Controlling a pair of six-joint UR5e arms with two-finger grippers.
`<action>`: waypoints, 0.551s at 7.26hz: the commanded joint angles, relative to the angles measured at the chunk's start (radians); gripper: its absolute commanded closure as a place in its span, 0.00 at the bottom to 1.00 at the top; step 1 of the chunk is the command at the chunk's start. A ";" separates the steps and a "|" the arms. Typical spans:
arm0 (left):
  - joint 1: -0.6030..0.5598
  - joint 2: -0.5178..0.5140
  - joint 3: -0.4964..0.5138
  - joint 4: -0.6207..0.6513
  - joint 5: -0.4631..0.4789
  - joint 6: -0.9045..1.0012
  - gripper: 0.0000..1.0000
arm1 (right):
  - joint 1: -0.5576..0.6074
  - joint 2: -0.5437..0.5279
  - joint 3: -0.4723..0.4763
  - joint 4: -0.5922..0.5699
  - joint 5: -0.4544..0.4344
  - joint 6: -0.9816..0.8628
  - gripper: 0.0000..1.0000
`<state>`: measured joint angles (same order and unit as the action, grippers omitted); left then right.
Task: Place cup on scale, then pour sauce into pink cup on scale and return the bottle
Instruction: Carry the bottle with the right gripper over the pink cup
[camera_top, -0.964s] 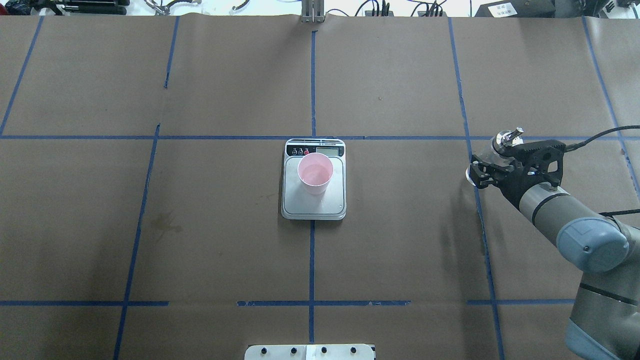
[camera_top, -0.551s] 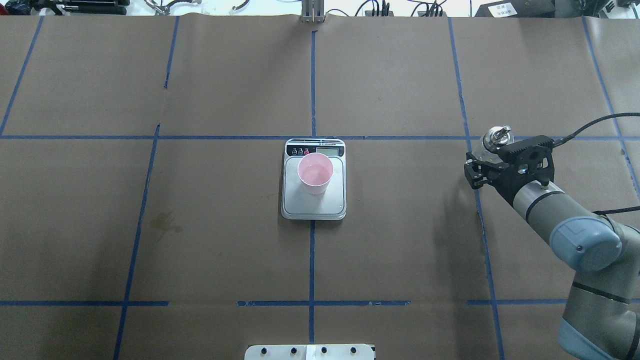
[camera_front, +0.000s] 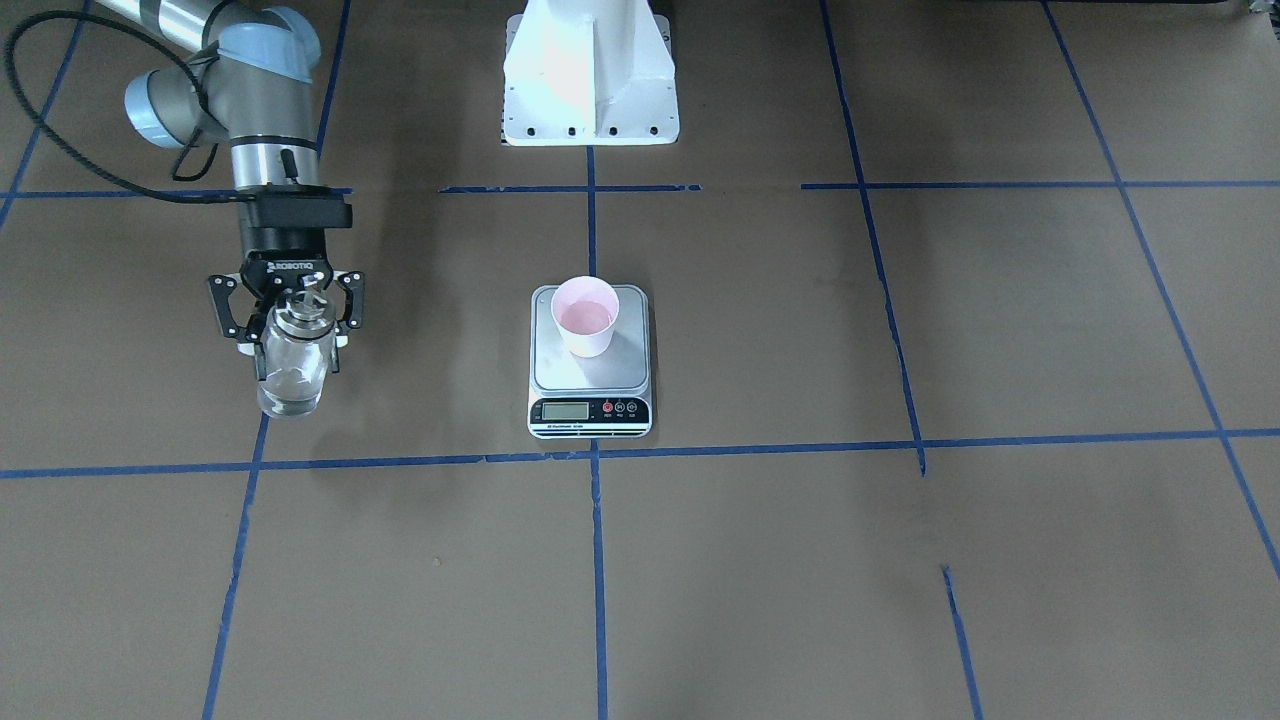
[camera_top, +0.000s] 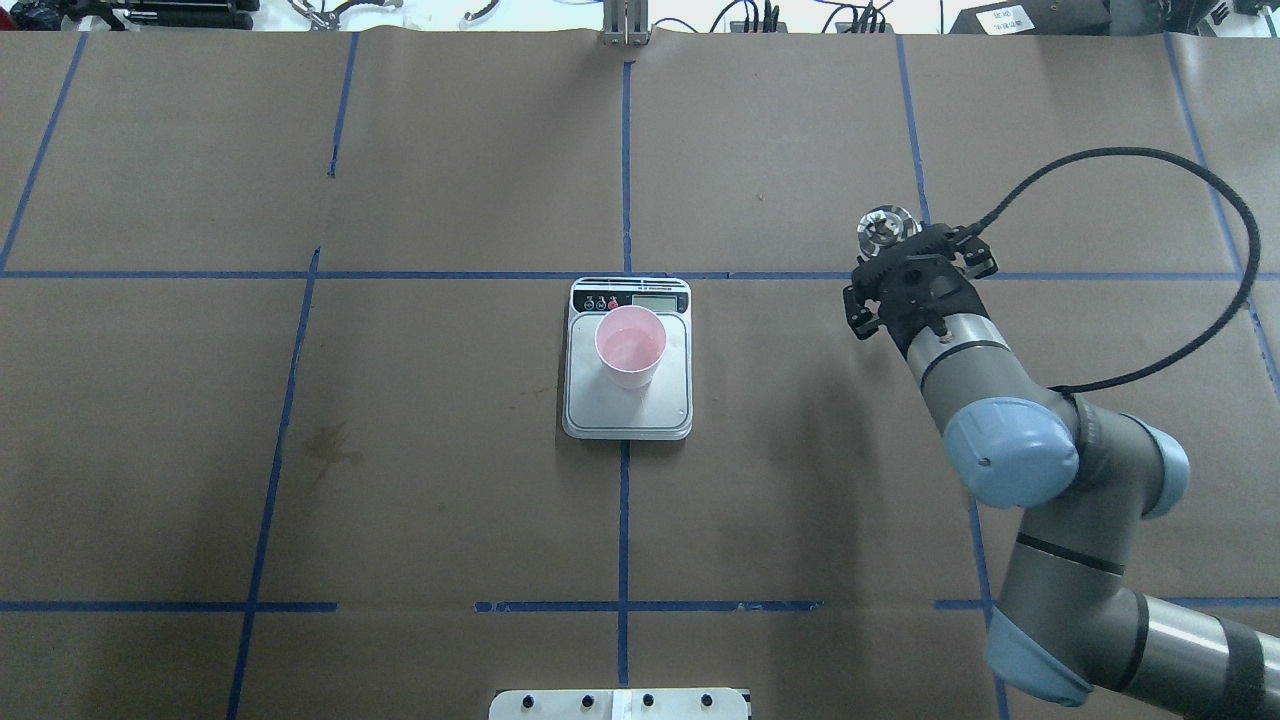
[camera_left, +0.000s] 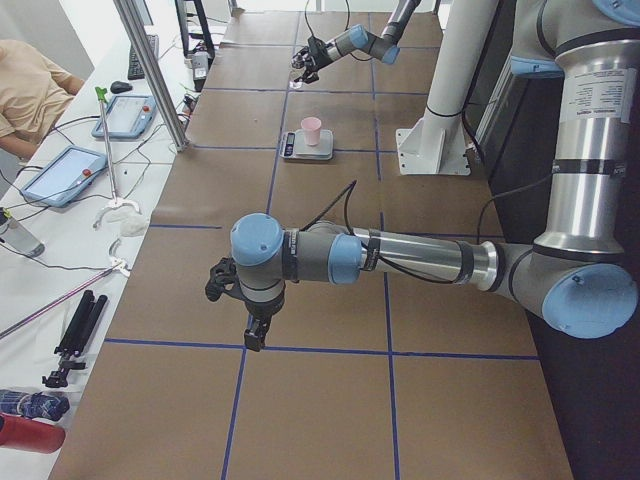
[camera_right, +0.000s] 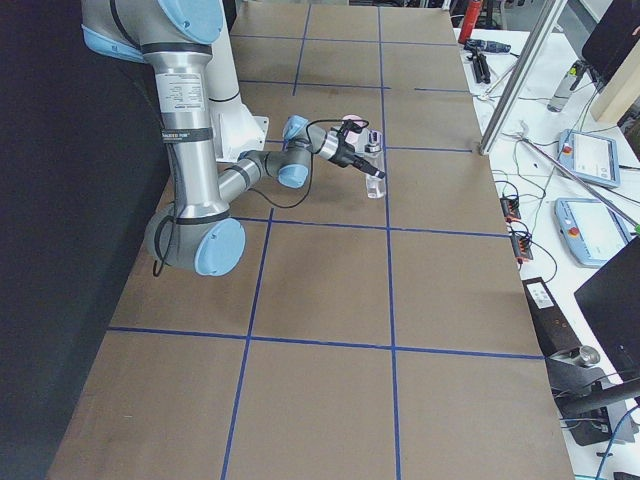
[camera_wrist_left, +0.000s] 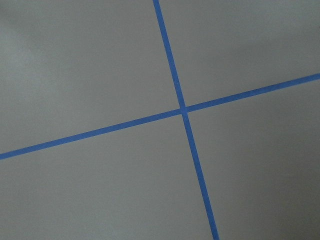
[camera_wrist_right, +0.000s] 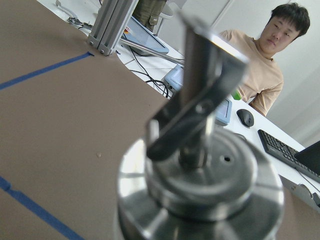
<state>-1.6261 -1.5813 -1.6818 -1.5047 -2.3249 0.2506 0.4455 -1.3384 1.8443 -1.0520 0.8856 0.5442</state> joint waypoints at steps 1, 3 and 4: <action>0.000 0.001 0.001 0.006 -0.028 -0.002 0.00 | -0.017 0.152 0.007 -0.231 -0.042 -0.013 1.00; 0.000 0.001 0.004 0.011 -0.028 -0.002 0.00 | -0.063 0.181 0.032 -0.267 -0.104 -0.144 1.00; 0.000 0.003 0.005 0.012 -0.028 -0.002 0.00 | -0.109 0.221 0.035 -0.402 -0.197 -0.221 1.00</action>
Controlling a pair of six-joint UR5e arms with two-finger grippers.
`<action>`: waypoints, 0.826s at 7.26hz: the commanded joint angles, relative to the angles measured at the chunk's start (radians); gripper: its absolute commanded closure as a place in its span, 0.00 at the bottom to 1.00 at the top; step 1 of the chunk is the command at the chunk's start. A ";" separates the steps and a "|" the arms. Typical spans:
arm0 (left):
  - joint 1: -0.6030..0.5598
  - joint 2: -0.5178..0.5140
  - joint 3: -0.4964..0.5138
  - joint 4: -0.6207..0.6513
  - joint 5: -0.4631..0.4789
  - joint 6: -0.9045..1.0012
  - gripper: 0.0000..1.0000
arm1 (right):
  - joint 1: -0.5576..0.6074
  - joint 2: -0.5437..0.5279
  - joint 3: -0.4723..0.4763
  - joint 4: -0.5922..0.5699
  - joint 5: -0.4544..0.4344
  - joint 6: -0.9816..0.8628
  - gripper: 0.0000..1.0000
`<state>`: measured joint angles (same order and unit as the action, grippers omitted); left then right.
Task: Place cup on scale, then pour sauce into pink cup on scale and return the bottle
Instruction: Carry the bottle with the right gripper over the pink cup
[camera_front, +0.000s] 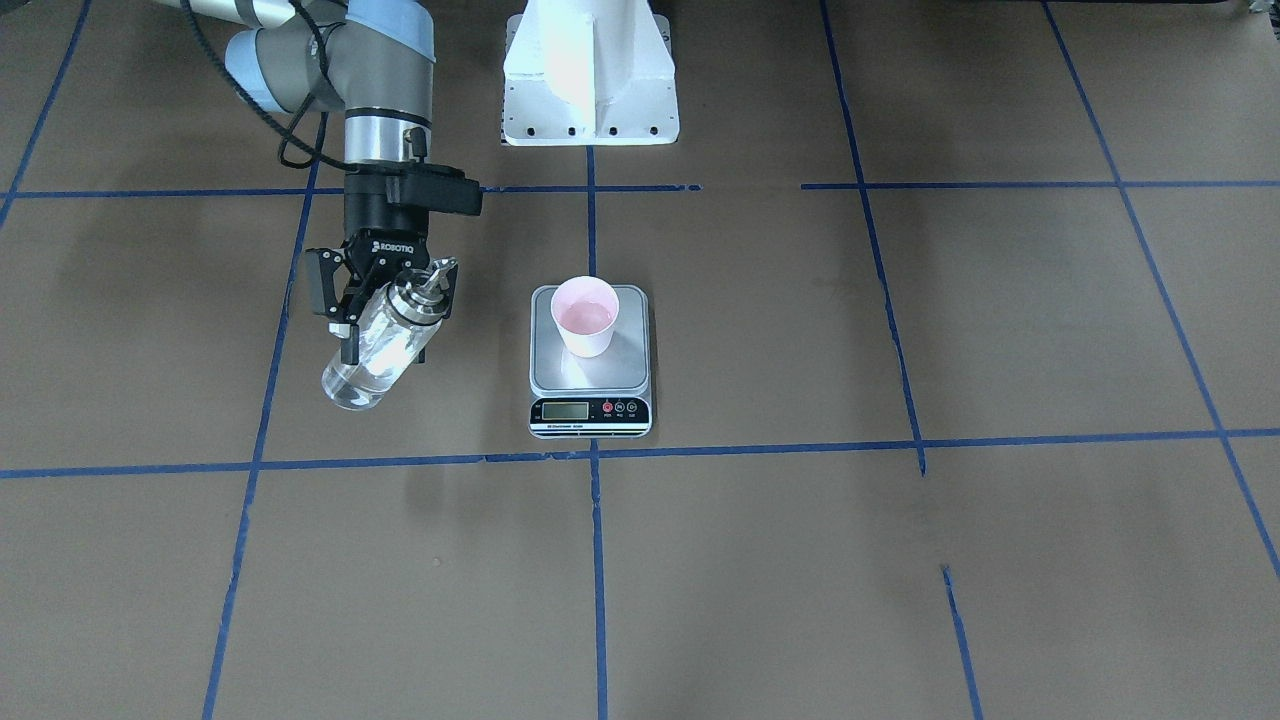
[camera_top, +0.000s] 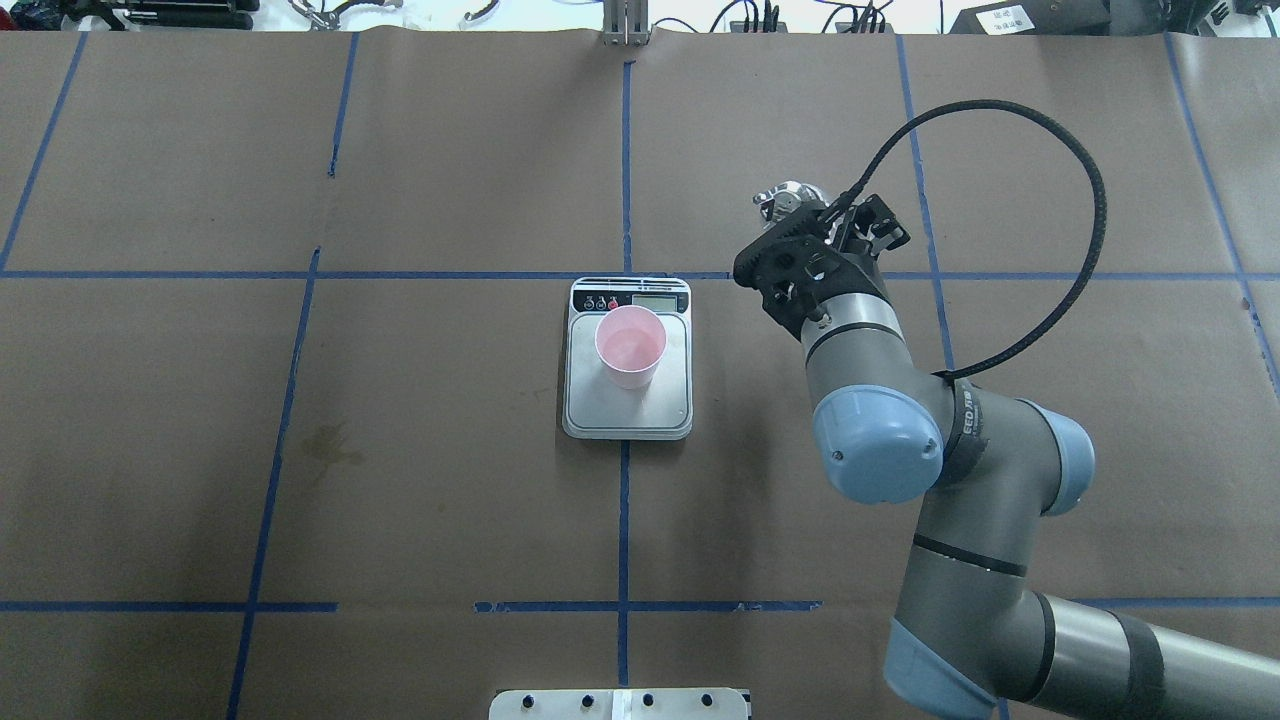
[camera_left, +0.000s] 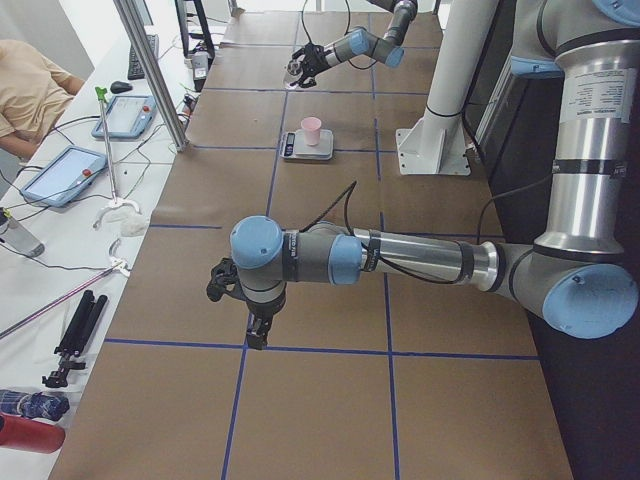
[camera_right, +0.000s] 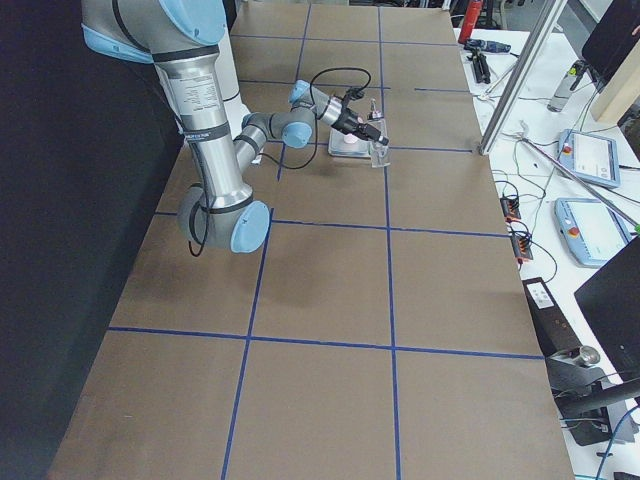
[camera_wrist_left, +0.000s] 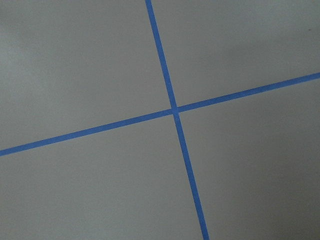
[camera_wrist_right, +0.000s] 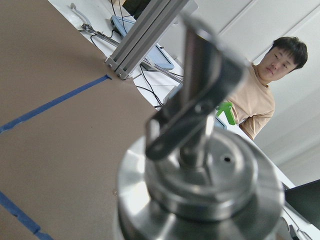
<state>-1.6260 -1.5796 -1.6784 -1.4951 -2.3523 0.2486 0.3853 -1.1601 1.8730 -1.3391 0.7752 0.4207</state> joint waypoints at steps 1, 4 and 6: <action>0.000 0.001 0.000 0.003 -0.001 0.000 0.00 | -0.090 0.125 -0.015 -0.240 -0.171 -0.164 1.00; 0.000 0.001 0.000 0.004 -0.001 0.000 0.00 | -0.109 0.140 -0.044 -0.362 -0.231 -0.177 1.00; 0.000 0.001 0.000 0.003 -0.001 0.000 0.00 | -0.109 0.140 -0.110 -0.365 -0.261 -0.175 1.00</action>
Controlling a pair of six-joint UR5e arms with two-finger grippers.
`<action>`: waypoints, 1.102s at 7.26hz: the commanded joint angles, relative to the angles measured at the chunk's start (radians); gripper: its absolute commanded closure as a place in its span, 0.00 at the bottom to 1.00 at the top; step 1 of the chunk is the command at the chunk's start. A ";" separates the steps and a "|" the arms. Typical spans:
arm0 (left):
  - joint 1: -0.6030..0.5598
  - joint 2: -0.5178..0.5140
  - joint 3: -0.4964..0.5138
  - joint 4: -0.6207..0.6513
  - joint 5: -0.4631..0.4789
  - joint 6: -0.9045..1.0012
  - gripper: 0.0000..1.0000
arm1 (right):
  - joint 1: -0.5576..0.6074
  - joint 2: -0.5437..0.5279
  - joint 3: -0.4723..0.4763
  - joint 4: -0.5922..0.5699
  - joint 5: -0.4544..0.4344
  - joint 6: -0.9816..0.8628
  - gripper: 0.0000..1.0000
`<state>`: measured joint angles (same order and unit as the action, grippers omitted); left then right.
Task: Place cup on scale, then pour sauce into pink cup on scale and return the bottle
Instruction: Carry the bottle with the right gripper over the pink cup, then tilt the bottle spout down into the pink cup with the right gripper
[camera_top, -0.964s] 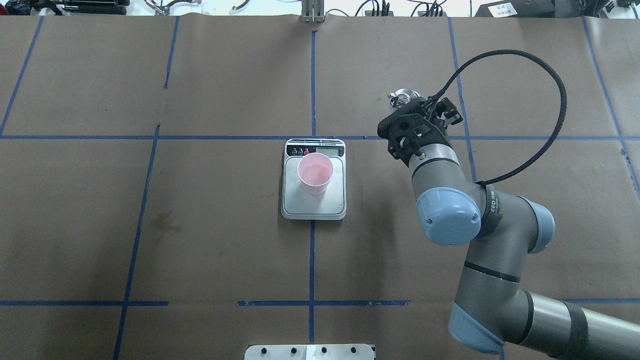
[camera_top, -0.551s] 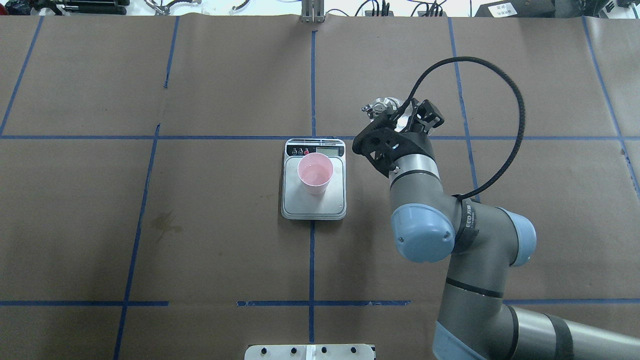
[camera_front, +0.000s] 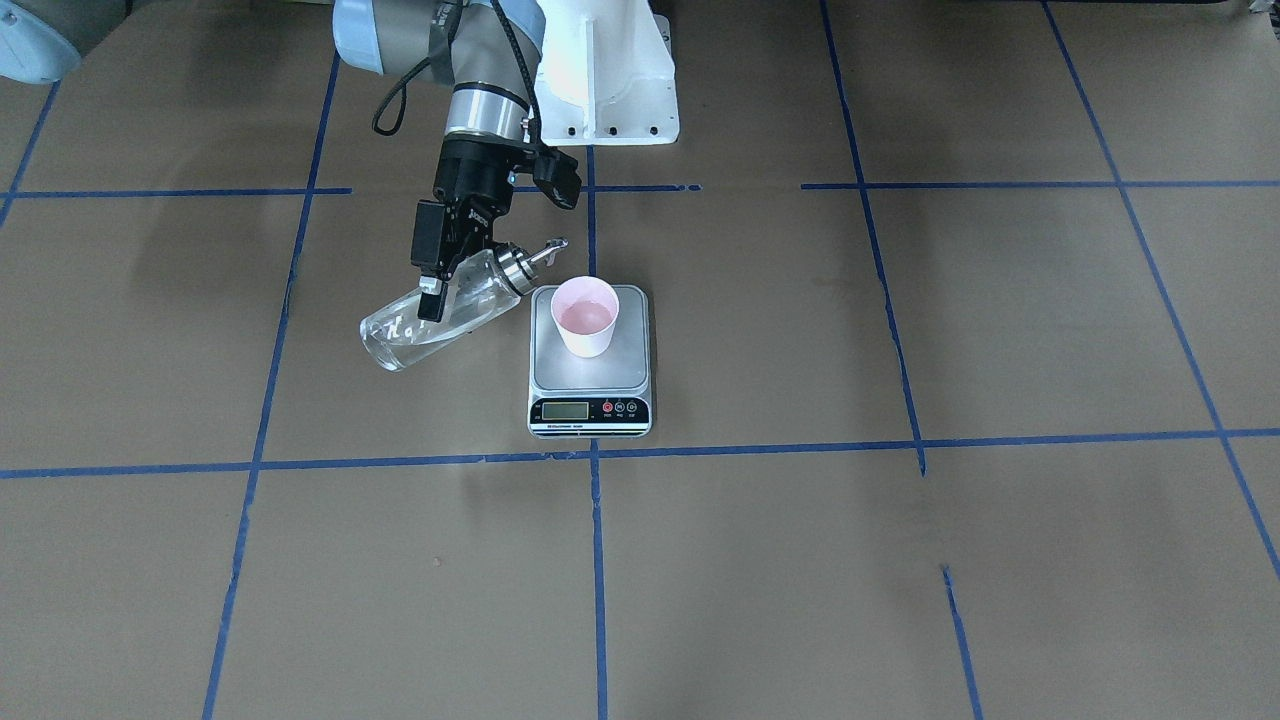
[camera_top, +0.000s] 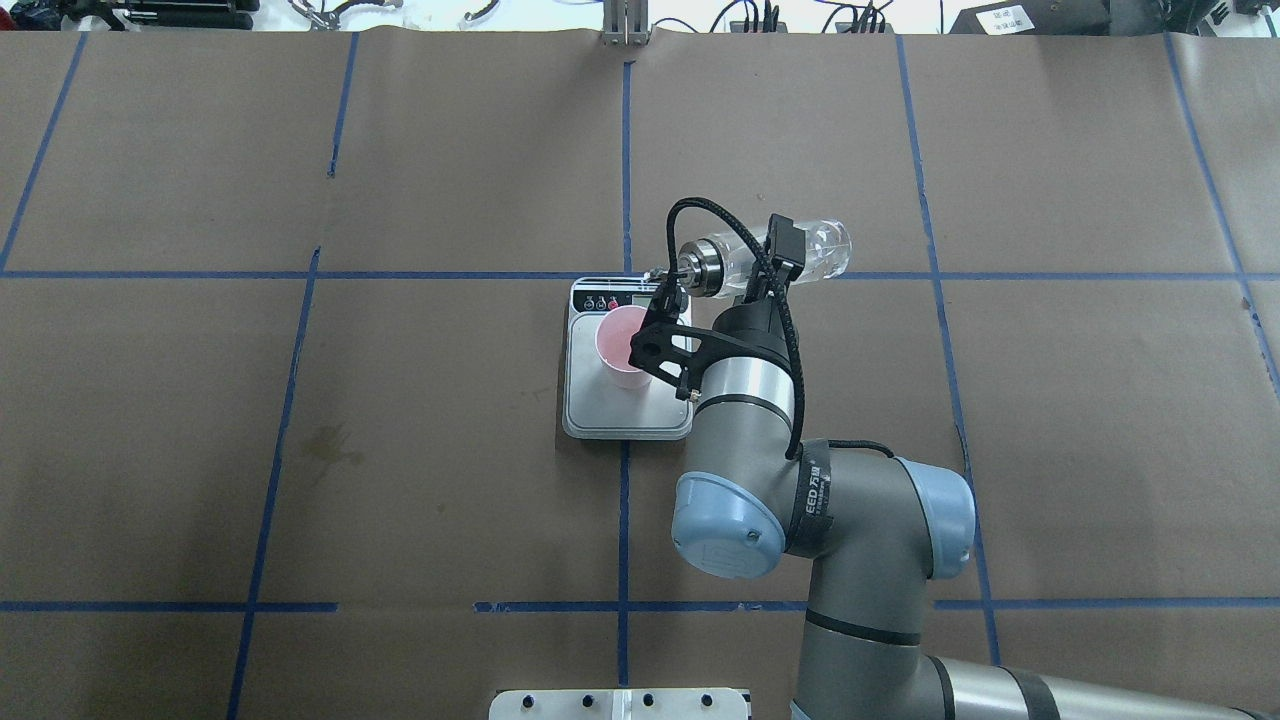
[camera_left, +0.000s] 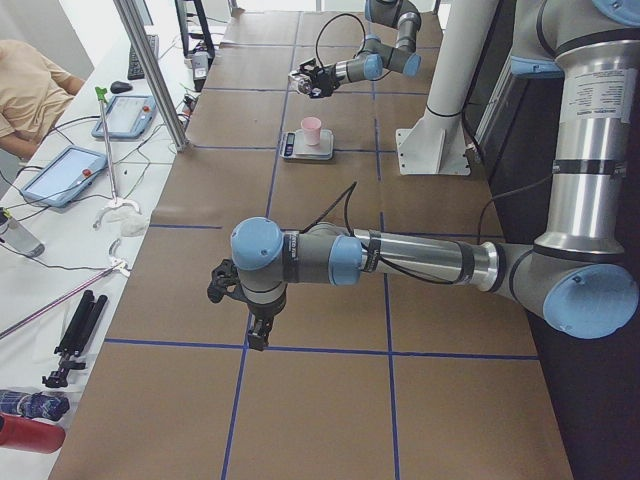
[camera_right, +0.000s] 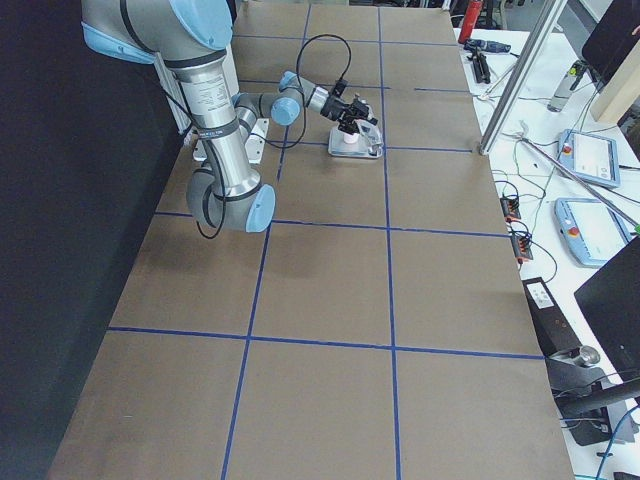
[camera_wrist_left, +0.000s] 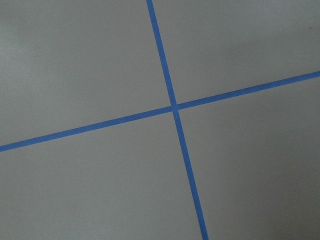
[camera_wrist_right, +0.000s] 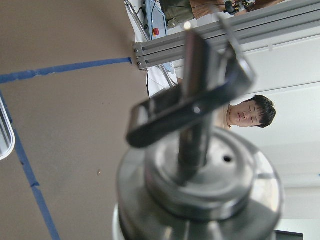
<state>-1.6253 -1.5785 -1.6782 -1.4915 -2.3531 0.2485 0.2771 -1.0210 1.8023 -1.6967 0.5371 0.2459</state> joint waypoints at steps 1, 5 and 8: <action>-0.001 0.000 0.000 -0.001 0.000 0.000 0.00 | 0.001 0.001 -0.058 -0.008 -0.026 0.000 1.00; -0.001 0.000 0.002 -0.001 0.000 0.000 0.00 | 0.002 0.002 -0.164 -0.009 -0.100 -0.005 1.00; -0.001 0.000 0.003 -0.001 0.000 0.000 0.00 | 0.001 0.031 -0.207 -0.009 -0.153 -0.056 1.00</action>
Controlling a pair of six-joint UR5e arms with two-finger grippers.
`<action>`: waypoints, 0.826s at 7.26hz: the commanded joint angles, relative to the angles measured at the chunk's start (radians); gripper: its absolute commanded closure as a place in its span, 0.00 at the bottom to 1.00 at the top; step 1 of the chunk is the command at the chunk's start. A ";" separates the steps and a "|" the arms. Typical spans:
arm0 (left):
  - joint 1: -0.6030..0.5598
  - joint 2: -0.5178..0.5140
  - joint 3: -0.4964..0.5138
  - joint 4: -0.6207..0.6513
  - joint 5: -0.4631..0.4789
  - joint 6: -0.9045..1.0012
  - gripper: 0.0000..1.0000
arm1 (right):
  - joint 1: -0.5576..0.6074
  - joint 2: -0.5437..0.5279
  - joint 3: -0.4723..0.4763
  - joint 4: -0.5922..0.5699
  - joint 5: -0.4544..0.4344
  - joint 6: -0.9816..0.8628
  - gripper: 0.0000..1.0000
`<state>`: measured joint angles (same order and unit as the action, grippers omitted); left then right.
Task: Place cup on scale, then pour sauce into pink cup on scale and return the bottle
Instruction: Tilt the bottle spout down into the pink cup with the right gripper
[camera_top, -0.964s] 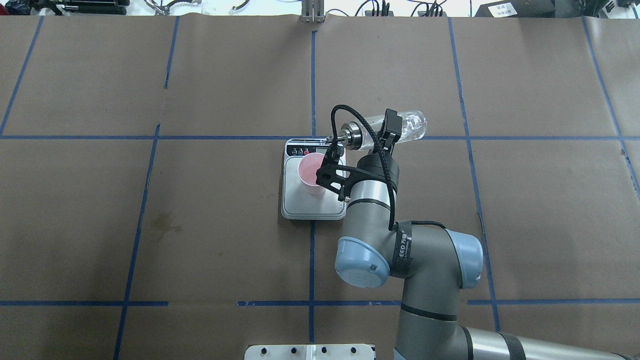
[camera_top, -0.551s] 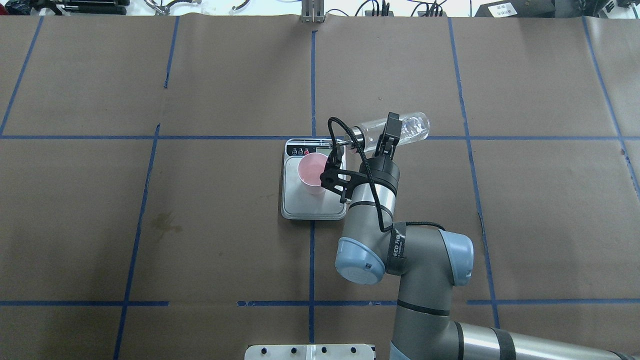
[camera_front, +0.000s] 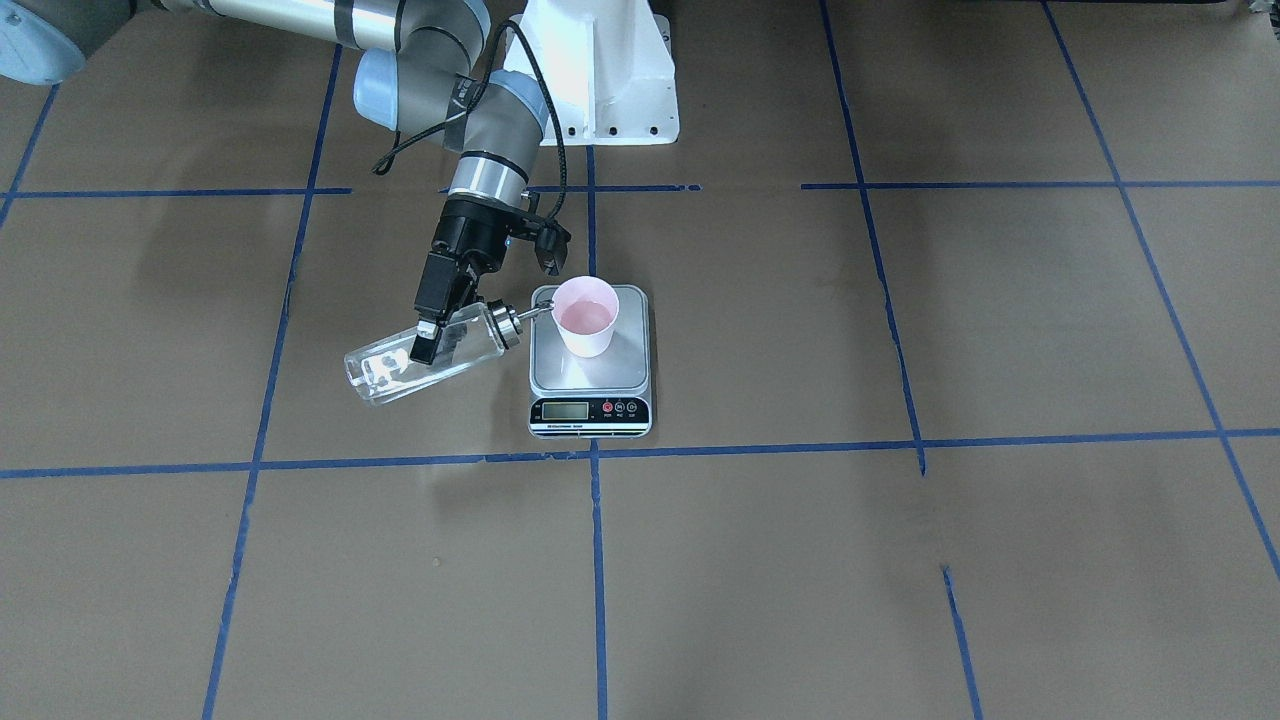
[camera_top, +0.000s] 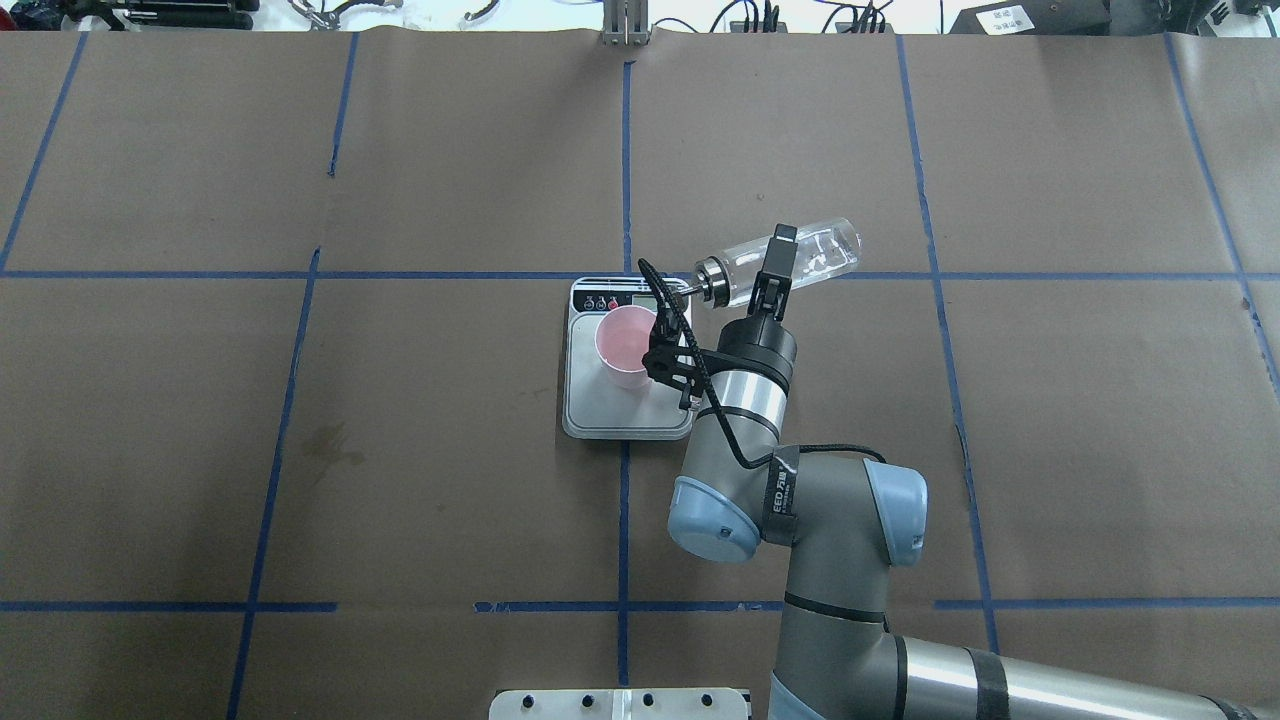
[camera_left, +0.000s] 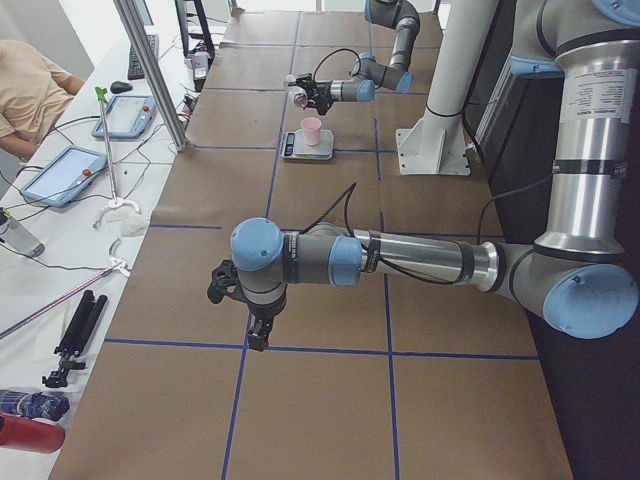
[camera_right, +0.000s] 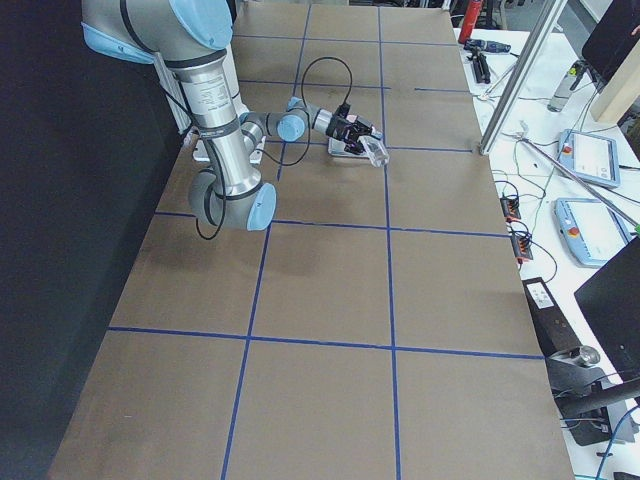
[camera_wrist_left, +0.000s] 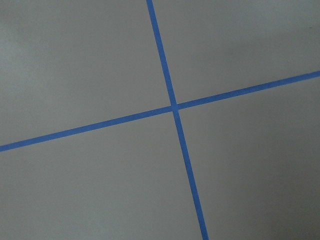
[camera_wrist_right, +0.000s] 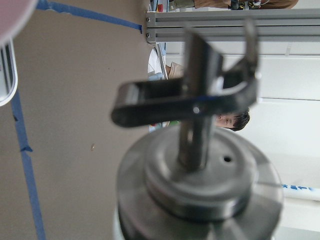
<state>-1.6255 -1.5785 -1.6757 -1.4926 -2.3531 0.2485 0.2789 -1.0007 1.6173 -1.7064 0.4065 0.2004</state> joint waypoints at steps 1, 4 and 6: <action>-0.001 0.000 0.001 0.000 0.000 0.000 0.00 | -0.001 0.016 -0.026 -0.001 -0.037 -0.030 1.00; 0.001 0.000 0.002 -0.002 0.000 0.000 0.00 | -0.007 0.017 -0.023 0.001 -0.086 -0.094 1.00; 0.001 0.000 0.004 -0.002 0.000 0.000 0.00 | -0.010 0.016 -0.023 0.001 -0.101 -0.128 1.00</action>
<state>-1.6251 -1.5785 -1.6726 -1.4940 -2.3531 0.2485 0.2701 -0.9842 1.5935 -1.7058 0.3145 0.0920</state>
